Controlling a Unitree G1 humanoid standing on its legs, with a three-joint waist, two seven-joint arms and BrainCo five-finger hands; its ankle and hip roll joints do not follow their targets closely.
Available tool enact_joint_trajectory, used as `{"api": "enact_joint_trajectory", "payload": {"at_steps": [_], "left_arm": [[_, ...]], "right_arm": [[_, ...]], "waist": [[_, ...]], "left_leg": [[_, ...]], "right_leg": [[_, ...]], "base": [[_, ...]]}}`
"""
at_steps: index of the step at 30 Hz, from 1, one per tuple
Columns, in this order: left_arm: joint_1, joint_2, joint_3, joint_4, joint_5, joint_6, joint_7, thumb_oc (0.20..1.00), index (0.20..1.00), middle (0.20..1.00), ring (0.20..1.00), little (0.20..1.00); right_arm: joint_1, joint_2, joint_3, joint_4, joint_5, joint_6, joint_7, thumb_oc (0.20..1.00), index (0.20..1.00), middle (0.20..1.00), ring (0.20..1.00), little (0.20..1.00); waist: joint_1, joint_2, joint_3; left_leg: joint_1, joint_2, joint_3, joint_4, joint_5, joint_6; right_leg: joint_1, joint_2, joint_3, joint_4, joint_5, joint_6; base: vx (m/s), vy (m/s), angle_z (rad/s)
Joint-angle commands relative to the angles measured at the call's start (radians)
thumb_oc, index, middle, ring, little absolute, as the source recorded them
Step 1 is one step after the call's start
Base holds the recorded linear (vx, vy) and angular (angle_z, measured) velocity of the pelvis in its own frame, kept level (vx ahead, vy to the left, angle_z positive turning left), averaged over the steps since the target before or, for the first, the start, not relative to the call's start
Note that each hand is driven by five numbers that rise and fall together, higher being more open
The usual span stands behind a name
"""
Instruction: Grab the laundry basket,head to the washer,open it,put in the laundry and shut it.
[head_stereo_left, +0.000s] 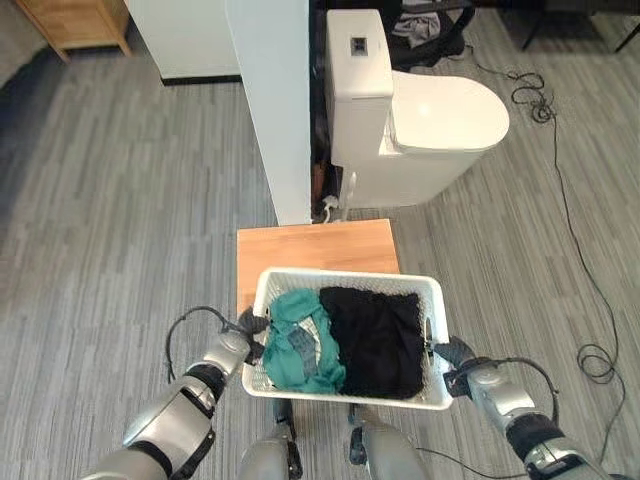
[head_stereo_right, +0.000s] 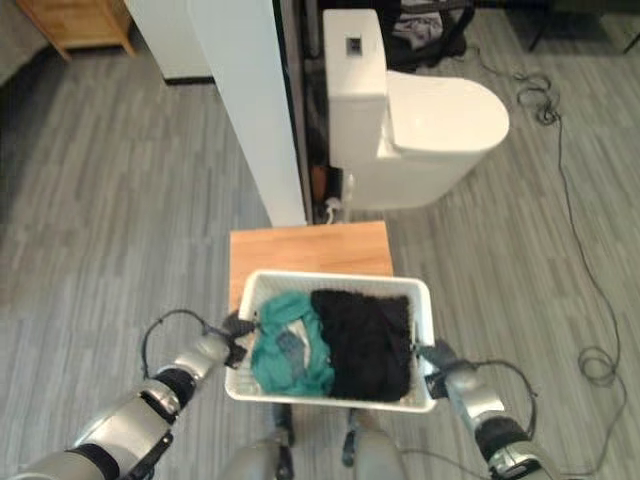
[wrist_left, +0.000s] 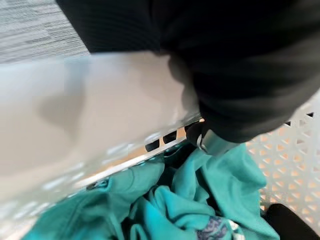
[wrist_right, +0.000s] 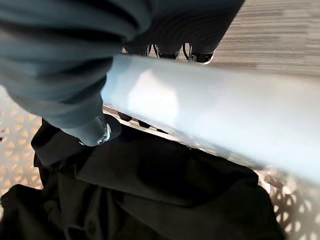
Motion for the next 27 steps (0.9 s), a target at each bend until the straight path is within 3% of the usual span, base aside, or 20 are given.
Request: {"api": "enact_joint_trajectory", "payload": {"at_steps": [1, 6, 12, 15, 16, 17, 20, 22, 24, 27], "left_arm": [[-0.056, -0.047, 0.006, 0.043, 0.037, -0.049, -0.114, 0.200, 0.200, 0.200, 0.200, 0.200], [0.014, -0.045, 0.015, 0.074, 0.060, -0.049, -0.149, 0.200, 0.200, 0.200, 0.200, 0.200], [0.049, -0.061, 0.010, 0.046, 0.028, -0.051, -0.169, 0.200, 0.200, 0.200, 0.200, 0.200], [0.037, -0.051, -0.011, -0.033, 0.004, -0.050, -0.175, 0.200, 0.200, 0.200, 0.200, 0.200], [0.038, -0.051, -0.011, -0.033, 0.004, -0.050, -0.175, 0.200, 0.200, 0.200, 0.200, 0.200], [0.030, -0.052, -0.016, -0.043, -0.004, -0.052, -0.172, 0.200, 0.200, 0.200, 0.200, 0.200], [0.007, -0.057, -0.023, -0.060, -0.022, -0.048, -0.172, 0.200, 0.200, 0.200, 0.200, 0.200], [-0.004, -0.054, -0.021, -0.053, -0.023, -0.050, -0.172, 0.200, 0.200, 0.200, 0.200, 0.200], [-0.026, -0.074, -0.026, -0.034, -0.037, -0.054, -0.172, 0.200, 0.200, 0.200, 0.200, 0.200], [-0.044, -0.098, -0.021, 0.019, -0.038, -0.061, -0.167, 0.200, 0.200, 0.200, 0.200, 0.200]], "right_arm": [[-0.086, 0.046, -0.054, -0.007, 0.068, -0.133, 0.109, 0.200, 0.200, 0.200, 0.200, 0.200], [-0.044, 0.071, -0.063, 0.147, 0.076, -0.138, 0.143, 0.200, 0.200, 0.200, 0.200, 0.200], [-0.031, 0.061, -0.037, 0.220, 0.068, -0.143, 0.151, 0.200, 0.200, 0.200, 0.200, 0.200], [-0.036, 0.039, -0.023, 0.215, 0.049, -0.151, 0.134, 0.200, 0.200, 0.200, 0.200, 0.200], [-0.036, 0.039, -0.024, 0.215, 0.049, -0.151, 0.134, 0.200, 0.200, 0.200, 0.200, 0.200], [-0.036, 0.032, -0.024, 0.213, 0.053, -0.154, 0.131, 0.200, 0.200, 0.200, 0.200, 0.200], [-0.065, 0.022, -0.009, 0.243, 0.061, -0.158, 0.130, 0.200, 0.200, 0.200, 0.200, 0.200], [-0.103, 0.024, 0.000, 0.291, 0.076, -0.152, 0.137, 0.200, 0.200, 0.200, 0.200, 0.200], [-0.153, 0.019, -0.010, 0.376, 0.106, -0.147, 0.142, 0.200, 0.200, 0.200, 0.200, 0.200], [-0.196, 0.022, -0.011, 0.463, 0.120, -0.140, 0.152, 0.200, 0.200, 0.200, 0.200, 0.200]], "waist": [[0.025, 0.008, -0.052], [0.042, 0.034, -0.139], [0.054, 0.039, -0.166], [0.066, 0.031, -0.135], [0.065, 0.031, -0.135], [0.067, 0.027, -0.126], [0.066, -0.003, -0.106], [0.058, -0.025, -0.109], [0.042, -0.014, -0.123], [0.023, -0.006, -0.132]], "left_leg": [[-0.006, 0.053, -0.075, 0.019, 0.017, -0.042], [0.067, 0.065, -0.090, 0.019, 0.015, -0.046], [0.058, 0.090, -0.114, 0.041, 0.049, -0.072], [-0.007, 0.122, -0.170, 0.098, 0.140, -0.128], [-0.007, 0.123, -0.172, 0.096, 0.141, -0.129], [-0.037, 0.134, -0.192, 0.101, 0.178, -0.143], [-0.063, 0.085, -0.269, 0.207, 0.112, -0.126], [-0.021, 0.023, -0.259, 0.296, -0.051, -0.074], [0.041, -0.031, -0.263, 0.265, -0.132, -0.042], [0.060, -0.063, -0.237, 0.245, -0.160, -0.011]], "right_leg": [[0.092, -0.145, -0.024, 0.053, -0.052, 0.112], [0.182, -0.122, -0.060, 0.104, -0.122, 0.096], [0.218, -0.073, -0.084, 0.065, -0.134, 0.069], [0.235, -0.040, -0.097, 0.044, -0.138, 0.043], [0.236, -0.039, -0.099, 0.043, -0.137, 0.042], [0.234, -0.037, -0.105, 0.040, -0.135, 0.041], [0.200, -0.060, -0.109, 0.047, -0.115, 0.039], [0.180, -0.078, -0.087, 0.051, -0.097, 0.044], [0.155, -0.084, -0.046, 0.057, -0.071, 0.056], [0.124, -0.115, -0.004, 0.083, -0.043, 0.081]], "base": [[0.04, -0.020, 0.21], [0.04, -0.070, 0.18], [-0.07, -0.130, 0.14], [-0.14, -0.128, 0.16], [-0.11, -0.039, 0.29], [-0.13, -0.028, 0.28], [-0.20, -0.059, 0.26], [-0.11, 0.014, -0.01], [-0.07, 0.255, -0.24], [-0.04, 0.305, -0.04]]}}
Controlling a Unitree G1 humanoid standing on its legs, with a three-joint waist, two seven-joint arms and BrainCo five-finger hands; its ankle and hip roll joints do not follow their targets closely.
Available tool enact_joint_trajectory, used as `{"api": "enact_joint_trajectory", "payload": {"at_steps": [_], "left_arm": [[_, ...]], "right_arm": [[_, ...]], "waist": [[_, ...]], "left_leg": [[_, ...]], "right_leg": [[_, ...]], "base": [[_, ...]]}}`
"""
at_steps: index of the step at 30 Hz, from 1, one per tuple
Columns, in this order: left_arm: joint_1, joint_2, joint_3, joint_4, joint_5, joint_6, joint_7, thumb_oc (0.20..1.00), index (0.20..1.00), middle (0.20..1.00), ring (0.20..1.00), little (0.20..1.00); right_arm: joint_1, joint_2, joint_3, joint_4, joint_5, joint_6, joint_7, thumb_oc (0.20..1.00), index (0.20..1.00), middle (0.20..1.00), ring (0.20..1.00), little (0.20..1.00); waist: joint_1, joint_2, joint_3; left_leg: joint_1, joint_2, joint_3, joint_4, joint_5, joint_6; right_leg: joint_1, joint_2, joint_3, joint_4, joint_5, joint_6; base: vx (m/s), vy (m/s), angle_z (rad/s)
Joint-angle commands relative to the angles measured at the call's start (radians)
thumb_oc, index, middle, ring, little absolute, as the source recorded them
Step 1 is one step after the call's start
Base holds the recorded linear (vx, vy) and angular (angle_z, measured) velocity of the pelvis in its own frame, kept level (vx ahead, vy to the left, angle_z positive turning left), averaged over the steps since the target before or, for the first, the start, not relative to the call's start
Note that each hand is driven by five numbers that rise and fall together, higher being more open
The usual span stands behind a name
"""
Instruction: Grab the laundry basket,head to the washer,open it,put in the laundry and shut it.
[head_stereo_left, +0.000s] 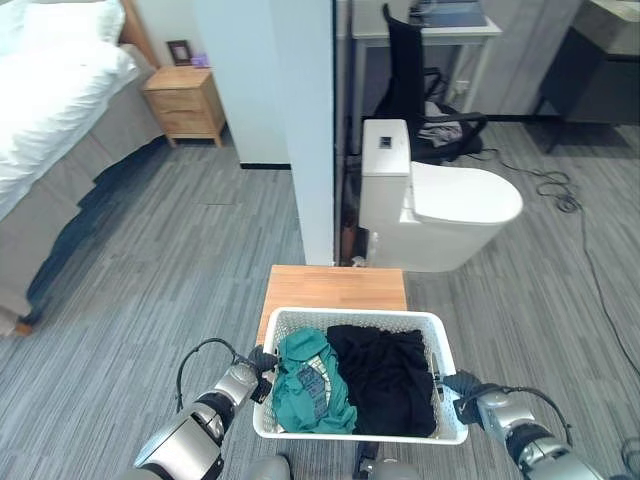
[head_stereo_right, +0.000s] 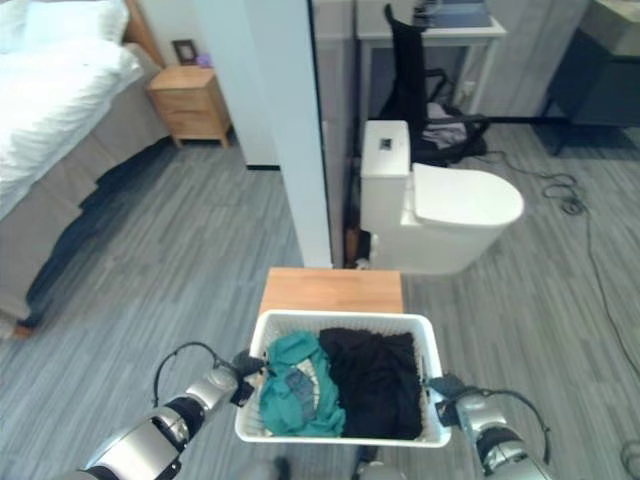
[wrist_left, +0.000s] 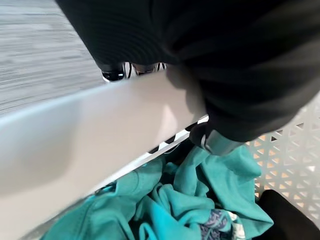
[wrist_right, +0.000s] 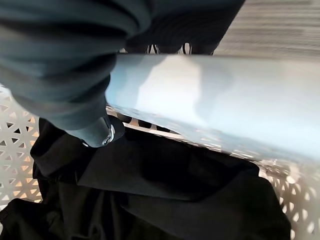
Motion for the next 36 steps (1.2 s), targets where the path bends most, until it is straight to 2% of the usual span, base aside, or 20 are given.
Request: {"api": "enact_joint_trajectory", "payload": {"at_steps": [1, 3, 4, 7, 8, 10, 11, 12, 13, 14, 17, 18, 21, 22, 26, 29, 32, 33, 35, 36], "left_arm": [[-0.066, -0.045, 0.047, 0.000, -0.086, -0.097, -0.120, 0.200, 0.200, 0.200, 0.200, 0.200], [-0.073, -0.054, 0.057, 0.003, -0.108, -0.097, -0.122, 0.200, 0.200, 0.200, 0.200, 0.200], [-0.086, -0.062, 0.036, -0.004, -0.097, -0.099, -0.132, 0.200, 0.200, 0.200, 0.200, 0.200], [-0.085, -0.070, 0.036, 0.012, -0.084, -0.098, -0.138, 0.200, 0.200, 0.200, 0.200, 0.200], [-0.087, -0.067, 0.037, 0.030, -0.057, -0.095, -0.140, 0.200, 0.200, 0.200, 0.200, 0.200], [-0.088, -0.063, 0.038, 0.041, -0.046, -0.091, -0.144, 0.200, 0.200, 0.200, 0.200, 0.200], [-0.084, -0.054, 0.038, 0.042, -0.042, -0.083, -0.152, 0.200, 0.200, 0.200, 0.200, 0.200], [-0.083, -0.049, 0.037, 0.042, -0.037, -0.080, -0.153, 0.200, 0.200, 0.200, 0.200, 0.200], [-0.083, -0.049, 0.037, 0.042, -0.037, -0.080, -0.153, 0.200, 0.200, 0.200, 0.200, 0.200], [-0.076, -0.037, 0.029, 0.036, -0.024, -0.077, -0.167, 0.200, 0.200, 0.200, 0.200, 0.200], [-0.064, -0.023, 0.032, 0.042, -0.016, -0.068, -0.164, 0.200, 0.200, 0.200, 0.200, 0.200], [-0.054, -0.017, 0.043, 0.053, -0.021, -0.067, -0.164, 0.200, 0.200, 0.200, 0.200, 0.200], [-0.045, -0.009, 0.070, 0.060, -0.031, -0.063, -0.155, 0.200, 0.200, 0.200, 0.200, 0.200], [-0.044, -0.004, 0.079, 0.060, -0.039, -0.062, -0.152, 0.200, 0.200, 0.200, 0.200, 0.200], [-0.055, 0.023, 0.123, 0.059, -0.073, -0.059, -0.141, 0.200, 0.200, 0.200, 0.200, 0.200], [-0.031, 0.038, 0.168, 0.061, -0.087, -0.058, -0.140, 0.200, 0.200, 0.200, 0.200, 0.200], [0.000, 0.051, 0.213, 0.042, -0.102, -0.068, -0.124, 0.200, 0.200, 0.200, 0.200, 0.200], [0.001, 0.051, 0.215, 0.039, -0.101, -0.069, -0.122, 0.200, 0.200, 0.200, 0.200, 0.200], [0.003, 0.055, 0.224, 0.041, -0.095, -0.070, -0.117, 0.200, 0.200, 0.200, 0.200, 0.200], [0.004, 0.053, 0.228, 0.039, -0.096, -0.071, -0.114, 0.200, 0.200, 0.200, 0.200, 0.200]], "right_arm": [[-0.091, -0.008, -0.028, 0.067, 0.080, -0.043, 0.042, 0.200, 0.200, 0.200, 0.200, 0.200], [-0.102, -0.016, -0.008, 0.075, 0.036, -0.044, 0.039, 0.200, 0.200, 0.200, 0.200, 0.200], [-0.125, -0.021, 0.013, 0.069, -0.003, -0.039, 0.040, 0.200, 0.200, 0.200, 0.200, 0.200], [-0.126, -0.005, 0.003, 0.075, 0.013, -0.031, 0.053, 0.200, 0.200, 0.200, 0.200, 0.200], [-0.114, 0.005, -0.003, 0.078, 0.005, -0.025, 0.057, 0.200, 0.200, 0.200, 0.200, 0.200], [-0.110, 0.013, -0.004, 0.086, 0.001, -0.023, 0.057, 0.200, 0.200, 0.200, 0.200, 0.200], [-0.107, 0.021, -0.004, 0.095, 0.009, -0.021, 0.058, 0.200, 0.200, 0.200, 0.200, 0.200], [-0.095, 0.028, -0.003, 0.092, 0.019, -0.022, 0.058, 0.200, 0.200, 0.200, 0.200, 0.200], [-0.095, 0.028, -0.003, 0.092, 0.019, -0.022, 0.058, 0.200, 0.200, 0.200, 0.200, 0.200], [-0.069, 0.044, -0.012, 0.090, 0.048, -0.021, 0.066, 0.200, 0.200, 0.200, 0.200, 0.200], [-0.053, 0.063, -0.008, 0.094, 0.055, -0.026, 0.071, 0.200, 0.200, 0.200, 0.200, 0.200], [-0.051, 0.068, -0.005, 0.098, 0.050, -0.031, 0.070, 0.200, 0.200, 0.200, 0.200, 0.200], [-0.065, 0.078, 0.005, 0.092, 0.037, -0.038, 0.066, 0.200, 0.200, 0.200, 0.200, 0.200], [-0.072, 0.079, 0.012, 0.087, 0.028, -0.040, 0.061, 0.200, 0.200, 0.200, 0.200, 0.200], [-0.137, 0.088, 0.081, 0.028, -0.034, -0.040, 0.054, 0.200, 0.200, 0.200, 0.200, 0.200], [-0.140, 0.086, 0.121, -0.036, -0.071, -0.028, 0.065, 0.200, 0.200, 0.200, 0.200, 0.200], [-0.123, 0.045, 0.132, -0.188, -0.086, -0.022, 0.062, 0.200, 0.200, 0.200, 0.200, 0.200], [-0.118, 0.037, 0.133, -0.215, -0.088, -0.019, 0.062, 0.200, 0.200, 0.200, 0.200, 0.200], [-0.107, 0.019, 0.132, -0.272, -0.097, -0.018, 0.054, 0.200, 0.200, 0.200, 0.200, 0.200], [-0.112, 0.015, 0.140, -0.279, -0.104, -0.017, 0.056, 0.200, 0.200, 0.200, 0.200, 0.200]], "waist": [[0.031, 0.002, -0.036], [0.028, 0.003, -0.034], [0.019, 0.004, -0.032], [0.015, 0.004, -0.027], [0.009, -0.001, -0.022], [0.009, -0.006, -0.018], [0.008, 0.001, -0.006], [0.005, 0.003, -0.003], [0.005, 0.002, -0.005], [0.011, 0.004, -0.016], [0.038, 0.004, -0.044], [0.061, -0.004, -0.059], [0.105, -0.011, -0.080], [0.121, -0.017, -0.087], [0.129, -0.020, -0.090], [0.098, -0.021, -0.076], [0.046, -0.019, -0.053], [0.043, -0.019, -0.050], [0.038, -0.025, -0.033], [0.043, -0.027, -0.023]], "left_leg": [[-0.085, -0.054, 0.011, 0.067, -0.020, 0.035], [-0.082, -0.063, 0.022, 0.058, -0.020, 0.044], [-0.072, -0.082, 0.046, 0.024, -0.017, 0.064], [-0.054, -0.093, 0.079, -0.026, -0.003, 0.081], [-0.040, -0.099, 0.103, -0.069, 0.010, 0.090], [-0.033, -0.100, 0.123, -0.088, 0.019, 0.092], [-0.041, -0.082, 0.142, -0.100, 0.043, 0.098], [-0.050, -0.076, 0.141, -0.109, 0.061, 0.104], [-0.054, -0.076, 0.142, -0.109, 0.063, 0.104], [-0.060, -0.063, 0.158, -0.130, 0.088, 0.109], [-0.066, -0.052, 0.211, -0.141, 0.103, 0.118], [-0.076, -0.049, 0.262, -0.133, 0.107, 0.121], [-0.099, -0.031, 0.359, -0.105, 0.103, 0.123], [-0.100, -0.029, 0.384, -0.100, 0.089, 0.114], [-0.120, 0.037, 0.523, -0.072, 0.112, 0.080], [-0.107, 0.077, 0.561, -0.069, 0.127, 0.063], [-0.125, 0.131, 0.546, -0.029, 0.159, 0.022], [-0.126, 0.135, 0.532, -0.026, 0.162, 0.016], [-0.140, 0.132, 0.447, 0.018, 0.155, 0.004], [-0.165, 0.131, 0.400, 0.063, 0.158, 0.012]], "right_leg": [[0.013, -0.115, 0.120, 0.057, -0.018, 0.140], [-0.001, -0.126, 0.139, 0.058, -0.005, 0.147], [-0.033, -0.151, 0.166, 0.052, 0.035, 0.167], [-0.054, -0.171, 0.185, 0.043, 0.075, 0.182], [-0.065, -0.191, 0.187, 0.027, 0.112, 0.195], [-0.076, -0.200, 0.172, 0.027, 0.129, 0.202], [-0.095, -0.183, 0.147, 0.101, 0.087, 0.197], [-0.088, -0.139, 0.175, 0.174, 0.033, 0.179], [-0.092, -0.140, 0.177, 0.175, 0.034, 0.179], [-0.065, -0.067, 0.187, 0.266, -0.060, 0.154], [-0.001, -0.037, 0.104, 0.360, -0.153, 0.144], [0.054, -0.028, 0.076, 0.350, -0.179, 0.143], [0.127, -0.085, -0.027, 0.317, -0.170, 0.140], [0.152, -0.112, -0.058, 0.322, -0.178, 0.153], [0.156, -0.121, -0.130, 0.214, -0.178, 0.148], [0.147, -0.073, -0.048, 0.173, -0.206, 0.129], [0.138, -0.001, 0.053, 0.100, -0.207, 0.099], [0.139, 0.009, 0.071, 0.086, -0.204, 0.093], [0.145, 0.030, 0.117, 0.059, -0.195, 0.078], [0.133, 0.040, 0.136, 0.050, -0.175, 0.065]], "base": [[-0.03, 0.183, -0.14], [-0.07, 0.308, -0.53], [-0.11, 0.371, -0.51], [-0.11, 0.310, -0.87], [-0.17, 0.362, -0.80], [-0.16, 0.212, -0.72], [-0.21, 0.181, -0.83], [-0.21, 0.180, -0.56], [-0.15, 0.137, -0.53], [-0.11, 0.126, -0.44], [-0.14, 0.113, -0.48], [-0.20, 0.058, -0.81], [-0.19, -0.004, -1.21], [-0.12, -0.049, -1.47], [-0.16, -0.154, -1.55], [-0.14, -0.245, -1.70], [-0.19, -0.385, -0.80], [-0.07, -0.164, -1.09], [-0.10, -0.182, -1.06], [-0.12, -0.159, -0.42]]}}
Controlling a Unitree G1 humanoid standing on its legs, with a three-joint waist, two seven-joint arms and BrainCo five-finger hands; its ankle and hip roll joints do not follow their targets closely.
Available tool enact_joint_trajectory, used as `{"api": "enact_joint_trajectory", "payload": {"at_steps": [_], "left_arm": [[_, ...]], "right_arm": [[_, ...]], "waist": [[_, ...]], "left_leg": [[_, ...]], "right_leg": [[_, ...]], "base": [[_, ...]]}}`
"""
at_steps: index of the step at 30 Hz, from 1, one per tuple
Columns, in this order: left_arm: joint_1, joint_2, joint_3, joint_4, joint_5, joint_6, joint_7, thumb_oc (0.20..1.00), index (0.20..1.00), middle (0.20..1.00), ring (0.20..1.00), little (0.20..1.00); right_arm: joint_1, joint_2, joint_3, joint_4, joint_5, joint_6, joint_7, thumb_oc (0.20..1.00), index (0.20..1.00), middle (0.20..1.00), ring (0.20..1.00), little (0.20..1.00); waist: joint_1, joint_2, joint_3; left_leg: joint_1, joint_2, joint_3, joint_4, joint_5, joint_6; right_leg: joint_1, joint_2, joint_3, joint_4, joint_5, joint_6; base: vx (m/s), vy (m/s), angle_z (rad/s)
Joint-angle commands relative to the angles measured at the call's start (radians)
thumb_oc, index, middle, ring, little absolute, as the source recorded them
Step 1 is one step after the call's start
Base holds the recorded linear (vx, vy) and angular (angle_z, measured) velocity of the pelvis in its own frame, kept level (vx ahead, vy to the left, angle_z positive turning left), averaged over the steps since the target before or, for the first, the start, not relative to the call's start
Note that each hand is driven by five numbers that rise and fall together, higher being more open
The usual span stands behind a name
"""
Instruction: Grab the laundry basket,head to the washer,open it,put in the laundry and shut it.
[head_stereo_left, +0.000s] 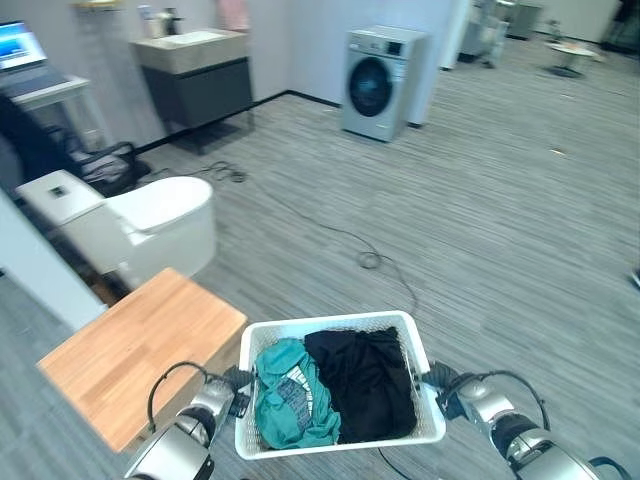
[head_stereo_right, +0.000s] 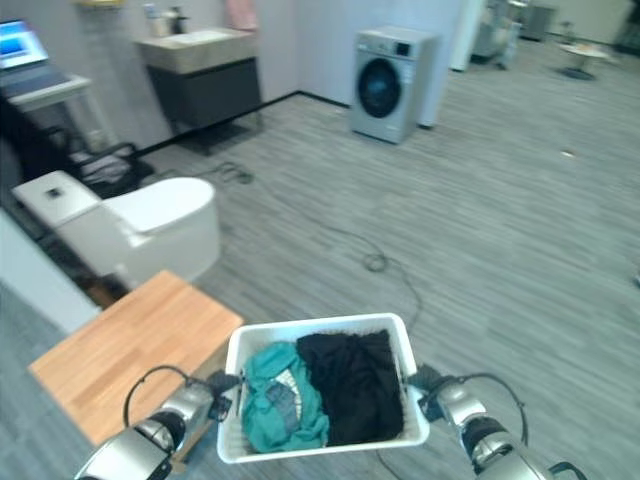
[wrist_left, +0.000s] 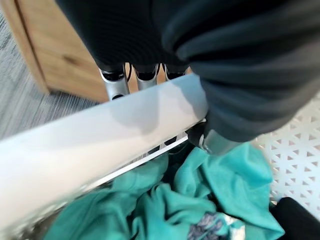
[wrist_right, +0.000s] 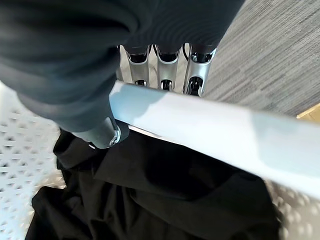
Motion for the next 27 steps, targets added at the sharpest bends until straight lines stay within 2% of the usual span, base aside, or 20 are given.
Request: {"api": "enact_joint_trajectory", "payload": {"at_steps": [1, 3, 5, 7, 9, 11, 13, 20, 27], "left_arm": [[-0.136, -0.006, 0.027, -0.041, -0.037, -0.072, -0.039, 0.200, 0.200, 0.200, 0.200, 0.200], [-0.128, -0.005, 0.025, -0.046, -0.053, -0.082, -0.030, 0.200, 0.200, 0.200, 0.200, 0.200], [-0.125, -0.014, 0.009, -0.044, -0.049, -0.082, -0.034, 0.200, 0.200, 0.200, 0.200, 0.200], [-0.122, -0.023, -0.009, -0.040, -0.040, -0.084, -0.038, 0.200, 0.200, 0.200, 0.200, 0.200], [-0.122, -0.020, -0.008, -0.036, -0.032, -0.084, -0.035, 0.200, 0.200, 0.200, 0.200, 0.200], [-0.117, -0.022, 0.000, -0.028, -0.007, -0.089, -0.024, 0.200, 0.200, 0.200, 0.200, 0.200], [-0.111, -0.019, 0.009, -0.027, -0.005, -0.092, -0.022, 0.200, 0.200, 0.200, 0.200, 0.200], [-0.107, -0.032, 0.010, -0.037, -0.010, -0.097, -0.014, 0.200, 0.200, 0.200, 0.200, 0.200], [-0.108, -0.033, -0.008, -0.028, 0.015, -0.099, -0.016, 0.200, 0.200, 0.200, 0.200, 0.200]], "right_arm": [[-0.144, 0.024, -0.004, -0.021, 0.015, -0.046, 0.036, 0.200, 0.200, 0.200, 0.200, 0.200], [-0.148, 0.027, 0.003, 0.019, 0.029, -0.056, 0.039, 0.200, 0.200, 0.200, 0.200, 0.200], [-0.146, 0.032, 0.001, 0.059, 0.037, -0.059, 0.036, 0.200, 0.200, 0.200, 0.200, 0.200], [-0.146, 0.038, -0.007, 0.099, 0.056, -0.061, 0.033, 0.200, 0.200, 0.200, 0.200, 0.200], [-0.149, 0.045, -0.011, 0.120, 0.066, -0.061, 0.037, 0.200, 0.200, 0.200, 0.200, 0.200], [-0.136, 0.067, -0.027, 0.156, 0.085, -0.063, 0.045, 0.200, 0.200, 0.200, 0.200, 0.200], [-0.129, 0.069, -0.028, 0.173, 0.085, -0.064, 0.052, 0.200, 0.200, 0.200, 0.200, 0.200], [-0.088, 0.086, -0.059, 0.224, 0.099, -0.076, 0.057, 0.200, 0.200, 0.200, 0.200, 0.200], [-0.108, 0.115, -0.050, 0.244, 0.104, -0.083, 0.060, 0.200, 0.200, 0.200, 0.200, 0.200]], "waist": [[0.032, -0.011, 0.074], [0.047, -0.011, 0.086], [0.044, -0.005, 0.082], [0.041, 0.006, 0.078], [0.036, 0.019, 0.057], [0.010, 0.034, 0.025], [0.011, 0.036, 0.022], [0.002, 0.029, 0.010], [0.013, 0.028, 0.019]], "left_leg": [[-0.099, -0.149, -0.170, 0.079, -0.145, 0.021], [-0.122, -0.213, -0.302, 0.147, -0.156, 0.025], [-0.121, -0.232, -0.300, 0.100, -0.171, 0.041], [-0.136, -0.252, -0.332, 0.102, -0.171, 0.043], [-0.078, -0.259, -0.329, 0.028, -0.179, 0.056], [-0.002, -0.275, -0.290, -0.057, -0.190, 0.072], [0.011, -0.273, -0.268, -0.071, -0.190, 0.075], [0.023, -0.289, -0.282, -0.086, -0.206, 0.083], [0.023, -0.307, -0.285, -0.087, -0.226, 0.107]], "right_leg": [[0.037, -0.008, 0.089, -0.098, 0.025, 0.080], [0.038, 0.001, 0.147, -0.097, 0.036, 0.072], [0.039, 0.003, 0.171, -0.094, 0.040, 0.073], [0.033, 0.005, 0.204, -0.073, 0.039, 0.074], [0.032, 0.014, 0.228, -0.067, 0.034, 0.078], [0.020, 0.011, 0.266, -0.055, 0.036, 0.097], [0.011, 0.007, 0.288, -0.044, 0.037, 0.101], [0.017, -0.010, 0.261, -0.064, 0.037, 0.107], [-0.008, -0.018, 0.265, -0.010, 0.025, 0.120]], "base": [[-0.11, -0.126, -0.40], [-0.01, -0.072, -0.75], [0.03, -0.016, -1.40], [0.08, 0.057, -0.66], [0.16, 0.097, -0.72], [0.19, 0.174, -0.87], [0.09, 0.097, -0.53], [0.07, 0.038, -0.08], [0.08, 0.063, 0.12]]}}
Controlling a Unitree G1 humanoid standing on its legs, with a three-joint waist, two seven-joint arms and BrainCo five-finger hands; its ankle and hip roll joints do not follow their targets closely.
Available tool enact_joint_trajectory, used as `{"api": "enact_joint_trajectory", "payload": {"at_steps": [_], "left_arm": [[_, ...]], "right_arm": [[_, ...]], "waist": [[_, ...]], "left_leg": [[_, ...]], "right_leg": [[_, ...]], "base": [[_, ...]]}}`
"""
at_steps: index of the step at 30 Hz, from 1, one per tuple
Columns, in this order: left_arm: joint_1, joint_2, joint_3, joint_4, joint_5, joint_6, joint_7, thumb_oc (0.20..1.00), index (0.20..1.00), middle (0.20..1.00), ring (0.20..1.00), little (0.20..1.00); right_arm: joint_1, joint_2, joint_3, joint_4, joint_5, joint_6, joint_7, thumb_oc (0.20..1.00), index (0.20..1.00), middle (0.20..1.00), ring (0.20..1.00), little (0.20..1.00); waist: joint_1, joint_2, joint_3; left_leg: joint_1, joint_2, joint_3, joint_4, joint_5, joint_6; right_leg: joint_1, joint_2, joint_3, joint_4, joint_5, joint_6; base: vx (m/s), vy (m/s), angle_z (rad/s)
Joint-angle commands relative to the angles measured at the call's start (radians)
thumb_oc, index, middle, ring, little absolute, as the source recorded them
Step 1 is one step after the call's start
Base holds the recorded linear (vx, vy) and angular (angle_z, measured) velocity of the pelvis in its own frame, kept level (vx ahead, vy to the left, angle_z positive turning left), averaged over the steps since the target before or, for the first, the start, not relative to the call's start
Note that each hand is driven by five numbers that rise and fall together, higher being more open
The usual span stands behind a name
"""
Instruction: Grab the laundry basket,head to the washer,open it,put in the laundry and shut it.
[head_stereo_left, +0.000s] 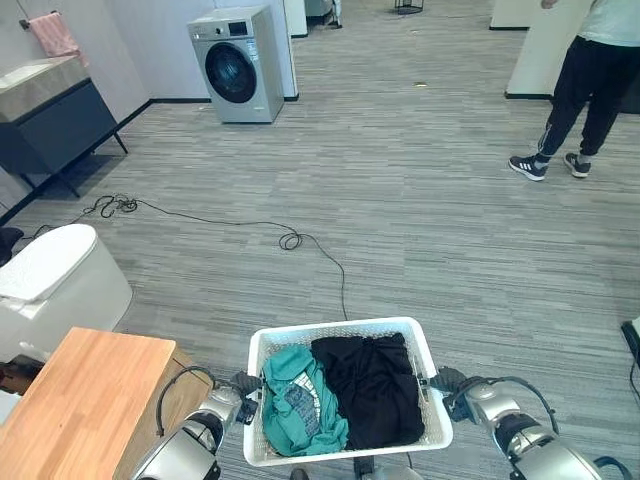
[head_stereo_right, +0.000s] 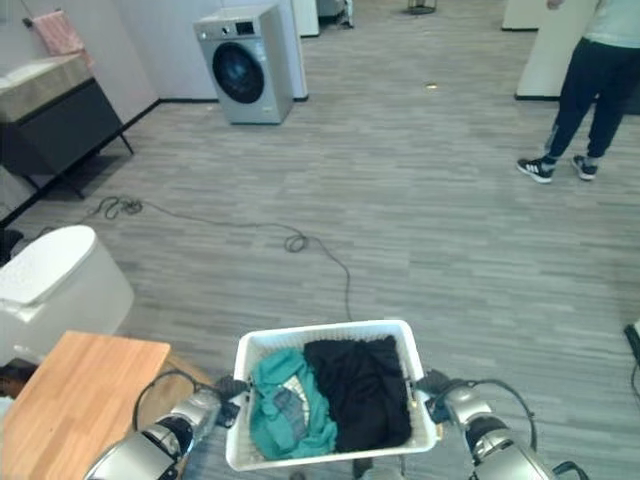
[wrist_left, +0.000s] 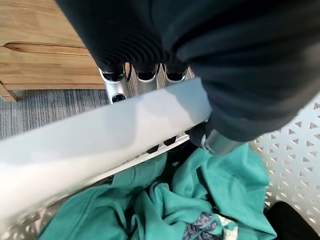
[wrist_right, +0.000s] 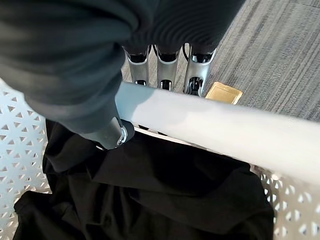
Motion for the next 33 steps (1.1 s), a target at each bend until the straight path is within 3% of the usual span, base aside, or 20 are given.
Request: {"api": "enact_joint_trajectory", "payload": {"at_steps": [1, 9, 11, 13, 14, 15, 18, 22, 23, 25, 26, 27, 29, 30, 31, 32, 33], "left_arm": [[-0.097, -0.014, 0.029, -0.027, 0.005, -0.088, -0.044, 0.200, 0.200, 0.200, 0.200, 0.200], [-0.089, -0.012, 0.032, -0.028, 0.013, -0.089, -0.042, 0.200, 0.200, 0.200, 0.200, 0.200], [-0.087, -0.009, 0.028, -0.040, 0.002, -0.090, -0.043, 0.200, 0.200, 0.200, 0.200, 0.200], [-0.087, -0.007, 0.022, -0.058, -0.010, -0.089, -0.044, 0.200, 0.200, 0.200, 0.200, 0.200], [-0.090, -0.007, 0.021, -0.064, -0.016, -0.090, -0.042, 0.200, 0.200, 0.200, 0.200, 0.200], [-0.098, -0.003, 0.027, -0.064, -0.016, -0.087, -0.040, 0.200, 0.200, 0.200, 0.200, 0.200], [-0.111, -0.003, 0.024, -0.073, -0.013, -0.090, -0.049, 0.200, 0.200, 0.200, 0.200, 0.200], [-0.121, 0.001, 0.027, -0.075, 0.018, -0.102, -0.054, 0.200, 0.200, 0.200, 0.200, 0.200], [-0.119, 0.003, 0.028, -0.082, 0.032, -0.105, -0.054, 0.200, 0.200, 0.200, 0.200, 0.200], [-0.097, 0.010, 0.038, -0.086, 0.038, -0.102, -0.064, 0.200, 0.200, 0.200, 0.200, 0.200], [-0.097, 0.004, 0.032, -0.076, 0.041, -0.105, -0.072, 0.200, 0.200, 0.200, 0.200, 0.200], [-0.095, 0.000, 0.026, -0.071, 0.045, -0.105, -0.071, 0.200, 0.200, 0.200, 0.200, 0.200], [-0.102, -0.007, 0.000, -0.069, 0.082, -0.104, -0.068, 0.200, 0.200, 0.200, 0.200, 0.200], [-0.102, -0.006, 0.000, -0.069, 0.082, -0.104, -0.068, 0.200, 0.200, 0.200, 0.200, 0.200], [-0.103, -0.003, -0.003, -0.057, 0.092, -0.099, -0.076, 0.200, 0.200, 0.200, 0.200, 0.200], [-0.103, -0.003, -0.003, -0.057, 0.092, -0.099, -0.076, 0.200, 0.200, 0.200, 0.200, 0.200], [-0.120, 0.002, -0.001, -0.021, 0.104, -0.092, -0.075, 0.200, 0.200, 0.200, 0.200, 0.200]], "right_arm": [[-0.071, 0.062, -0.009, 0.030, 0.064, -0.064, 0.038, 0.200, 0.200, 0.200, 0.200, 0.200], [-0.048, 0.071, -0.017, 0.023, 0.070, -0.065, 0.044, 0.200, 0.200, 0.200, 0.200, 0.200], [-0.045, 0.066, -0.018, 0.016, 0.071, -0.065, 0.048, 0.200, 0.200, 0.200, 0.200, 0.200], [-0.042, 0.059, -0.021, -0.001, 0.070, -0.063, 0.050, 0.200, 0.200, 0.200, 0.200, 0.200], [-0.044, 0.058, -0.022, -0.015, 0.069, -0.065, 0.049, 0.200, 0.200, 0.200, 0.200, 0.200], [-0.047, 0.053, -0.025, -0.035, 0.069, -0.065, 0.050, 0.200, 0.200, 0.200, 0.200, 0.200], [-0.044, 0.037, -0.022, -0.046, 0.084, -0.066, 0.060, 0.200, 0.200, 0.200, 0.200, 0.200], [-0.049, 0.011, -0.009, -0.056, 0.077, -0.073, 0.068, 0.200, 0.200, 0.200, 0.200, 0.200], [-0.040, 0.001, -0.012, -0.072, 0.067, -0.074, 0.074, 0.200, 0.200, 0.200, 0.200, 0.200], [0.012, -0.043, -0.019, -0.111, 0.028, -0.064, 0.094, 0.200, 0.200, 0.200, 0.200, 0.200], [0.034, -0.066, -0.025, -0.100, 0.026, -0.068, 0.099, 0.200, 0.200, 0.200, 0.200, 0.200], [0.042, -0.072, -0.026, -0.095, 0.027, -0.068, 0.097, 0.200, 0.200, 0.200, 0.200, 0.200], [0.048, -0.087, -0.027, -0.093, 0.033, -0.072, 0.088, 0.200, 0.200, 0.200, 0.200, 0.200], [0.048, -0.087, -0.027, -0.093, 0.033, -0.072, 0.088, 0.200, 0.200, 0.200, 0.200, 0.200], [0.053, -0.087, -0.017, -0.093, 0.040, -0.077, 0.084, 0.200, 0.200, 0.200, 0.200, 0.200], [0.052, -0.087, -0.017, -0.092, 0.040, -0.078, 0.084, 0.200, 0.200, 0.200, 0.200, 0.200], [0.051, -0.076, 0.000, -0.084, 0.041, -0.079, 0.069, 0.200, 0.200, 0.200, 0.200, 0.200]], "waist": [[-0.004, -0.022, -0.014], [-0.001, -0.027, -0.028], [-0.002, -0.025, -0.020], [-0.008, -0.023, 0.000], [-0.013, -0.018, 0.019], [-0.017, -0.005, 0.048], [-0.041, -0.005, 0.058], [-0.080, 0.006, 0.071], [-0.090, 0.006, 0.072], [-0.121, 0.003, 0.059], [-0.145, 0.003, 0.047], [-0.150, 0.008, 0.042], [-0.159, 0.007, 0.046], [-0.160, 0.005, 0.043], [-0.154, -0.020, 0.054], [-0.155, -0.018, 0.055], [-0.136, -0.042, 0.072]], "left_leg": [[-0.083, -0.046, 0.003, 0.091, -0.040, 0.037], [-0.072, -0.053, 0.007, 0.100, -0.064, 0.038], [-0.073, -0.055, 0.006, 0.102, -0.071, 0.047], [-0.070, -0.060, 0.010, 0.107, -0.084, 0.058], [-0.071, -0.060, 0.017, 0.122, -0.091, 0.060], [-0.056, -0.057, 0.034, 0.139, -0.115, 0.062], [-0.028, -0.086, 0.019, 0.157, -0.137, 0.057], [0.038, -0.100, -0.009, 0.166, -0.188, 0.030], [0.059, -0.102, -0.014, 0.170, -0.193, 0.024], [0.116, -0.100, -0.044, 0.168, -0.199, 0.006], [0.126, -0.089, -0.074, 0.197, -0.174, -0.020], [0.106, -0.082, -0.087, 0.249, -0.143, -0.039], [0.009, -0.062, -0.114, 0.486, 0.000, -0.111], [0.006, -0.064, -0.115, 0.485, 0.002, -0.110], [-0.064, -0.029, -0.083, 0.650, 0.071, -0.134], [-0.066, -0.027, -0.084, 0.655, 0.068, -0.134], [-0.183, 0.019, 0.017, 0.659, 0.060, -0.119]], "right_leg": [[0.078, -0.087, 0.087, 0.097, -0.136, 0.130], [0.080, -0.089, 0.055, 0.114, -0.140, 0.139], [0.041, -0.083, 0.055, 0.193, -0.139, 0.153], [-0.030, -0.087, 0.055, 0.309, -0.094, 0.182], [-0.071, -0.096, 0.034, 0.373, -0.060, 0.201], [-0.129, -0.131, -0.044, 0.445, -0.049, 0.205], [-0.172, -0.114, -0.027, 0.322, -0.069, 0.172], [-0.229, -0.166, 0.012, 0.082, 0.028, 0.180], [-0.246, -0.173, 0.014, 0.059, 0.043, 0.185], [-0.245, -0.141, 0.043, 0.094, 0.050, 0.182], [-0.221, -0.093, 0.090, 0.121, 0.046, 0.156], [-0.209, -0.079, 0.089, 0.123, 0.038, 0.142], [-0.163, -0.056, 0.084, 0.141, 0.000, 0.094], [-0.165, -0.058, 0.084, 0.141, 0.001, 0.095], [-0.111, -0.055, 0.070, 0.142, -0.037, 0.057], [-0.111, -0.053, 0.068, 0.143, -0.037, 0.056], [-0.041, -0.046, 0.046, 0.146, -0.085, 0.036]], "base": [[0.09, 0.051, -0.01], [0.10, 0.042, 0.02], [0.08, 0.104, -0.02], [0.02, 0.104, -0.08], [0.05, 0.155, -0.25], [0.12, 0.135, -0.44], [0.25, 0.041, -0.28], [0.35, -0.070, 0.09], [0.53, -0.180, 0.01], [0.57, -0.282, 0.07], [0.46, -0.342, 0.60], [0.46, -0.372, 0.96], [0.24, -0.248, 1.14], [0.26, -0.364, 0.83], [0.18, -0.255, 0.76], [0.46, -0.520, 0.71], [0.50, -0.361, 0.79]]}}
